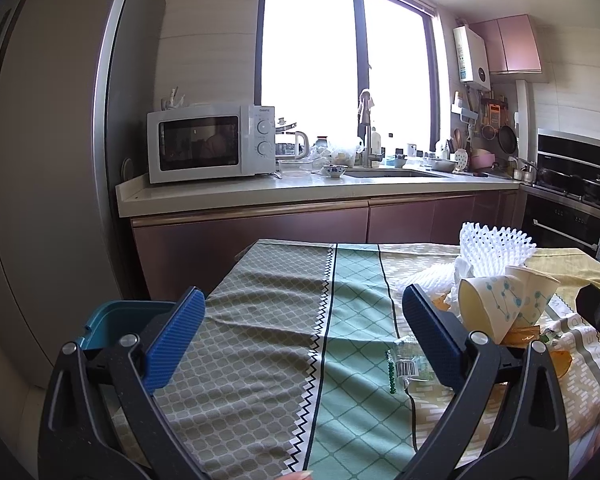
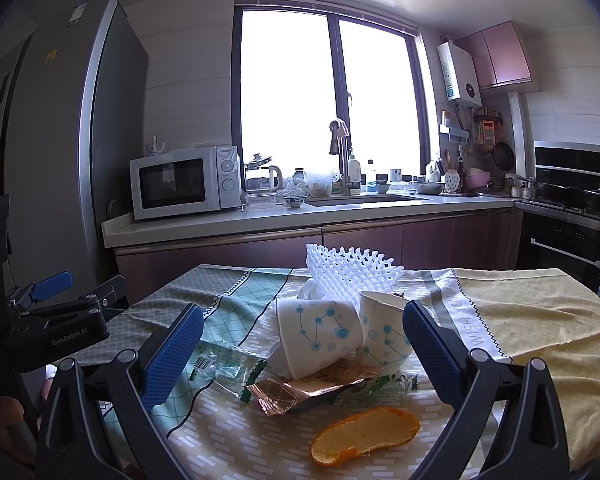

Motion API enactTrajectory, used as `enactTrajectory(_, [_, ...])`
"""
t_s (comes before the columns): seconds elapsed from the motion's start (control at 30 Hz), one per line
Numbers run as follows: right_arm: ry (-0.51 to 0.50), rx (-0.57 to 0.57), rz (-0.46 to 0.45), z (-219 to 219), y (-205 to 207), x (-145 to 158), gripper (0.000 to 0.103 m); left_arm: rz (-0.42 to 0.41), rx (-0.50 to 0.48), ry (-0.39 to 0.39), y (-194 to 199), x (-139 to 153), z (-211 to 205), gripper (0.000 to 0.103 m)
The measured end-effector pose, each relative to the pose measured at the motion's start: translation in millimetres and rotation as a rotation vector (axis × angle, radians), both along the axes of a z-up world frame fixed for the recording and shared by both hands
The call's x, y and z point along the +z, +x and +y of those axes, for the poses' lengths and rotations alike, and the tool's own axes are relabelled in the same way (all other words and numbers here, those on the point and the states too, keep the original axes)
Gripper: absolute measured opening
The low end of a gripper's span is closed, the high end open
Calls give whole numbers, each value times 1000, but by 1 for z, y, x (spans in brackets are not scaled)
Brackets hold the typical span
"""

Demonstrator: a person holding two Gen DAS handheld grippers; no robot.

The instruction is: Collect trash

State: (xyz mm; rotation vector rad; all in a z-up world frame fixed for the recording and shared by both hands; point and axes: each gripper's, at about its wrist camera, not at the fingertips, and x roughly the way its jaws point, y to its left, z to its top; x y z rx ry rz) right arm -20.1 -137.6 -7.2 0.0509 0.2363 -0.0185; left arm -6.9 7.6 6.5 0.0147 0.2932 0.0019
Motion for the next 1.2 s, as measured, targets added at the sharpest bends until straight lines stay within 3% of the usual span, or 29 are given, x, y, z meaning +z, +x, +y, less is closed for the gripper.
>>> enactTrajectory(1.2, [4,5,-2,-1,2,0,96,-7,-1,1,-3,2,0,97])
